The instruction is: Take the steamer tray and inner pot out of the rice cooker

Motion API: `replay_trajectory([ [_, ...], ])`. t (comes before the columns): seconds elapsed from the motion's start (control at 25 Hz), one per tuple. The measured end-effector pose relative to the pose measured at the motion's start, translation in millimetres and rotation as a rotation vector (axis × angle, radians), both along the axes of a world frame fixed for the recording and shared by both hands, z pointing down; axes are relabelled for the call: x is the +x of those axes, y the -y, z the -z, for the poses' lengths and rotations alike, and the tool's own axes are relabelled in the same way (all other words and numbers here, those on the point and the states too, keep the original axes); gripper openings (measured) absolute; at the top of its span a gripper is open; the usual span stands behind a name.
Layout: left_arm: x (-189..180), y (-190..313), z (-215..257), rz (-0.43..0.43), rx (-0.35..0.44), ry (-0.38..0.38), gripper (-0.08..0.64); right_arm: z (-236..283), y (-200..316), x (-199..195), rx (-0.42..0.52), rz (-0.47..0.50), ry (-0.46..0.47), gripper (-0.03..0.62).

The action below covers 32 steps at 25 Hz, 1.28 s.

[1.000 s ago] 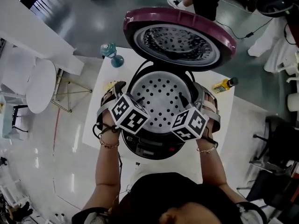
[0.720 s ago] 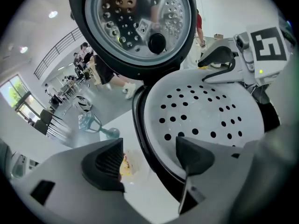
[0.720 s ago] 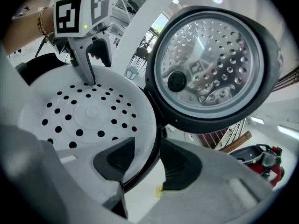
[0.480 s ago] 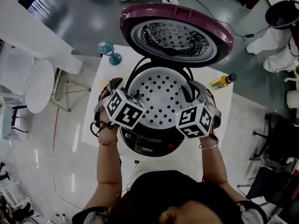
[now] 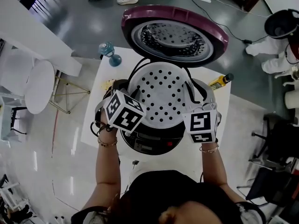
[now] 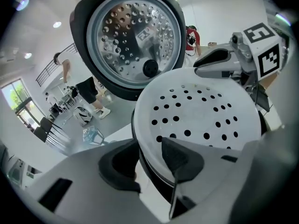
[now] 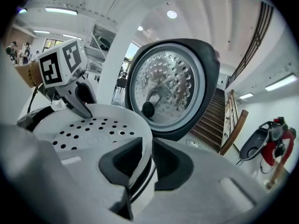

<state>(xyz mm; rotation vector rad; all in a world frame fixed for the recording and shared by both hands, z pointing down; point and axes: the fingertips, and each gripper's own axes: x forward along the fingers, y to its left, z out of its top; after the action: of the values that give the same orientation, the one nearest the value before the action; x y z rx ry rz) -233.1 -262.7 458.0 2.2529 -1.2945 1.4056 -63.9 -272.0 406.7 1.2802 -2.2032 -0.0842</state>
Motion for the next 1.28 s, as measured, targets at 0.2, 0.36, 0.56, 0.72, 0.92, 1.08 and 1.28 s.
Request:
replay_trajectory([
  [0.2,0.2,-7.9,27.9,0.027,0.076,-0.033,0.130,17.4,-10.0,2.8,0.048,-0.004,0.141,0.071],
  [0.36,8.3,-21.9,53.1,0.053,0.140,-0.070,0.115,32.4,-19.7,16.1,0.094,-0.017,0.237,0.057],
  [0.56,23.2,-43.3,82.7,0.066,0.213,-0.062,0.112,58.0,-38.1,31.9,0.141,-0.019,0.315,0.049],
  [0.72,43.4,-68.9,111.9,0.079,0.273,-0.074,0.112,81.5,-57.1,53.5,0.187,-0.004,0.327,0.046],
  [0.92,88.8,-105.9,126.8,0.077,0.290,-0.186,0.110,88.5,-84.8,95.9,0.174,-0.012,0.356,0.044],
  [1.08,125.4,-129.7,121.3,0.091,0.281,-0.186,0.109,84.1,-104.7,132.2,0.152,-0.015,0.372,0.043],
  [1.28,168.9,-155.2,98.5,0.094,0.251,-0.137,0.109,60.9,-127.3,175.2,0.096,-0.028,0.371,0.043],
])
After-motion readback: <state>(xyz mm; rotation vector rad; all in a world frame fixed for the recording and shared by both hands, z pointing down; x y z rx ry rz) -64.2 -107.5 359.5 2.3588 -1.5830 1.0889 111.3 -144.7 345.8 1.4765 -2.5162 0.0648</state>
